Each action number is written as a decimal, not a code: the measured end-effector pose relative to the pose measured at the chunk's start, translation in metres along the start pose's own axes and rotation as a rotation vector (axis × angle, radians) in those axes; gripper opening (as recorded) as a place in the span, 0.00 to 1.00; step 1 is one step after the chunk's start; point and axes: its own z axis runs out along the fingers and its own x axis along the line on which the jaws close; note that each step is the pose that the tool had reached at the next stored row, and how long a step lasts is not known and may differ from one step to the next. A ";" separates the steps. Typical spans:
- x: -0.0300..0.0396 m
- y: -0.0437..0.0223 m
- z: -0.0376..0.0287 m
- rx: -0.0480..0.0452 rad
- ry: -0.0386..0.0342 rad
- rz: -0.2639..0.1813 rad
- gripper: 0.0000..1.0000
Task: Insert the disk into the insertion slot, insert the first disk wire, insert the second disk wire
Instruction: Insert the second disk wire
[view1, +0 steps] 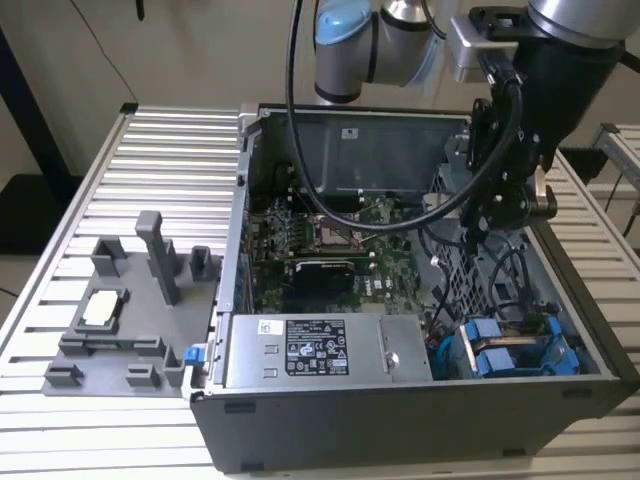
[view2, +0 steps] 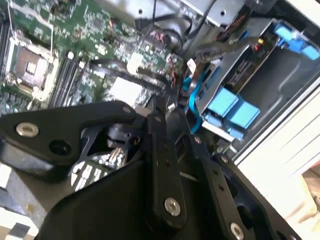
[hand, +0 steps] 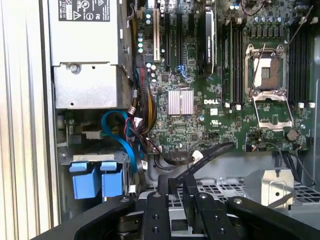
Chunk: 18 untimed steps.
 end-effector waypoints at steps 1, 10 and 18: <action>-0.0001 0.0004 0.0002 0.0003 0.0028 0.000 0.27; 0.0001 0.0019 0.0019 -0.0008 0.0514 -0.069 0.27; 0.0007 0.0182 0.0073 0.0478 0.0643 -0.087 0.27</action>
